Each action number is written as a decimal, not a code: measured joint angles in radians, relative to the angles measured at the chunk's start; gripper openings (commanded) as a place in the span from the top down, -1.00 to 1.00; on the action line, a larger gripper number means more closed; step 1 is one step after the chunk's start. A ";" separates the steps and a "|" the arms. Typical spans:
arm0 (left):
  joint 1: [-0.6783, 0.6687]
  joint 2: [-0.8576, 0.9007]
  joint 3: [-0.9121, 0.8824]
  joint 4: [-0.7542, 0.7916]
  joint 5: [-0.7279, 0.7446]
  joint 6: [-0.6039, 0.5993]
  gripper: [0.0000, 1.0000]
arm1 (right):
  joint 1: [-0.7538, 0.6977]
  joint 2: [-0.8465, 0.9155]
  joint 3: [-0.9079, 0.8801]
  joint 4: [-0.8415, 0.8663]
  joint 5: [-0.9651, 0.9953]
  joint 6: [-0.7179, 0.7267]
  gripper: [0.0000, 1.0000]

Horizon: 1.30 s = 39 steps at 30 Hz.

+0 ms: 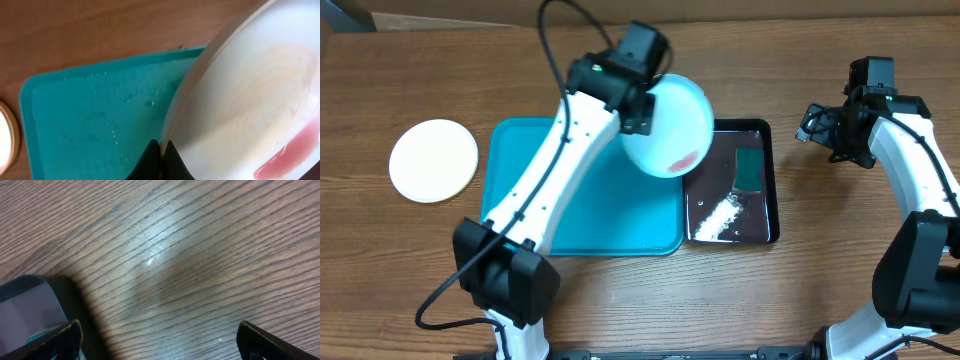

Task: Clean dirty plates on tray and stack at the side
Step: 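Lift the light-blue plate with the left gripper and tilt it over black tray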

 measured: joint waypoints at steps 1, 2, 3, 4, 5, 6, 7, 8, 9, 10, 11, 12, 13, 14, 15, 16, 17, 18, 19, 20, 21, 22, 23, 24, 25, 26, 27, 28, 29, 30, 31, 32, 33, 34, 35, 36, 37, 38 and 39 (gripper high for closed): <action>-0.023 -0.002 0.006 0.001 -0.023 0.000 0.92 | 0.000 0.000 0.000 0.000 0.000 0.000 -1.00; -0.050 -0.003 0.010 0.002 -0.057 0.000 0.92 | 0.000 0.000 0.000 0.000 0.000 -0.001 -1.00; -0.076 -0.004 0.011 0.003 -0.092 0.000 0.93 | 0.000 0.000 0.000 0.000 0.000 -0.001 -1.00; -0.097 -0.004 0.011 0.003 -0.123 0.000 0.92 | 0.000 0.000 0.000 0.000 0.000 0.000 -1.00; -0.129 -0.004 0.011 0.003 -0.165 0.000 0.92 | 0.000 0.000 0.000 0.000 0.000 0.000 -1.00; -0.154 -0.004 0.011 0.003 -0.201 0.000 0.92 | 0.000 0.000 0.000 0.000 0.000 0.000 -1.00; -0.182 -0.004 0.011 0.003 -0.240 0.000 0.92 | 0.000 0.000 0.000 0.000 0.000 -0.001 -1.00; -0.210 -0.004 0.011 0.005 -0.282 0.000 0.92 | 0.000 0.000 0.000 0.000 0.000 0.000 -1.00; -0.236 -0.004 0.011 0.007 -0.327 0.000 0.92 | 0.000 0.000 0.000 0.000 0.000 0.000 -1.00; -0.266 -0.004 0.011 0.007 -0.377 0.000 0.92 | 0.000 0.000 0.000 0.000 0.000 0.000 -1.00; -0.290 -0.004 0.011 0.007 -0.414 0.000 0.92 | 0.000 0.000 0.000 0.000 0.000 0.000 -1.00; -0.316 -0.004 0.011 0.007 -0.458 0.000 0.92 | 0.000 0.000 0.000 0.000 0.000 0.000 -1.00; -0.341 -0.004 0.011 0.007 -0.499 0.000 0.92 | 0.000 0.000 0.000 0.000 0.000 0.000 -1.00; -0.372 -0.004 0.011 0.007 -0.552 0.000 0.92 | 0.000 0.000 0.000 0.000 0.000 -0.001 -1.00; -0.393 -0.004 0.011 0.007 -0.586 0.000 0.92 | 0.000 0.000 0.000 0.000 0.000 0.000 -1.00; -0.416 -0.004 0.011 0.007 -0.628 0.000 0.92 | 0.000 0.000 0.000 0.000 0.000 0.000 -1.00; -0.433 -0.004 0.011 0.007 -0.660 0.000 0.92 | 0.000 0.000 0.000 0.000 0.000 0.000 -1.00; -0.455 -0.004 0.011 0.007 -0.700 0.000 0.92 | 0.000 0.000 0.000 0.000 0.000 -0.001 -1.00; -0.473 -0.004 0.011 0.008 -0.738 0.000 0.92 | 0.000 0.000 0.000 0.000 0.000 -0.001 -1.00; -0.485 -0.004 0.011 0.008 -0.766 0.000 0.92 | 0.000 0.000 0.000 0.000 0.000 0.000 -1.00; -0.499 -0.004 0.011 0.010 -0.803 0.000 0.91 | 0.000 0.000 0.000 0.000 0.000 -0.001 -1.00; -0.509 -0.004 0.011 0.014 -0.830 0.000 0.92 | 0.000 0.000 0.000 0.000 0.000 0.000 -1.00; -0.518 -0.004 0.011 0.019 -0.856 0.000 0.92 | 0.000 0.000 0.000 0.000 0.000 0.000 -1.00; -0.525 -0.004 0.011 0.024 -0.878 0.000 0.92 | 0.000 0.000 0.000 0.000 0.000 0.000 -1.00; -0.531 -0.004 0.011 0.027 -0.894 0.000 0.92 | 0.000 0.000 0.000 0.000 0.000 0.000 -1.00; -0.535 -0.004 0.011 0.033 -0.908 0.000 0.92 | 0.000 0.000 0.000 0.000 0.000 0.000 -1.00; -0.540 -0.004 0.011 0.042 -0.920 0.000 0.92 | 0.000 0.000 0.000 0.000 0.000 -0.001 -1.00; -0.541 -0.004 0.011 0.050 -0.928 0.000 0.92 | 0.000 0.000 0.000 0.000 0.000 0.000 -1.00; -0.542 -0.004 0.011 0.055 -0.935 0.000 0.92 | 0.000 0.000 0.000 0.000 0.000 0.000 -1.00; -0.542 -0.004 0.011 0.064 -0.942 0.000 0.92 | 0.000 0.000 0.000 0.000 0.000 0.000 -1.00; -0.542 -0.004 0.011 0.072 -0.946 0.000 0.92 | 0.000 0.000 0.000 0.000 0.000 0.000 -1.00; -0.541 -0.004 0.011 0.079 -0.948 0.000 0.92 | 0.000 0.000 0.000 0.000 0.000 -0.001 -1.00; -0.541 -0.004 0.011 0.084 -0.951 0.000 0.92 | 0.000 0.000 0.000 0.001 0.000 0.000 -1.00; -0.541 -0.004 0.011 0.092 -0.954 0.000 0.92 | 0.000 0.000 0.000 0.000 0.000 0.000 -1.00; -0.541 -0.004 0.011 0.098 -0.955 0.000 0.92 | 0.000 0.000 0.000 0.001 0.000 0.000 -1.00; -0.541 -0.004 0.011 0.101 -0.955 0.000 0.92 | 0.000 0.000 0.000 0.000 0.000 0.000 -1.00; -0.541 -0.004 0.011 0.103 -0.955 0.000 0.92 | 0.000 0.000 0.000 0.000 0.000 0.000 -1.00; -0.541 -0.004 0.011 0.104 -0.953 0.000 0.92 | 0.000 0.000 0.000 0.000 0.000 0.000 -1.00; -0.540 -0.004 0.011 0.105 -0.947 -0.001 0.92 | 0.000 0.000 0.000 0.000 0.000 0.000 -1.00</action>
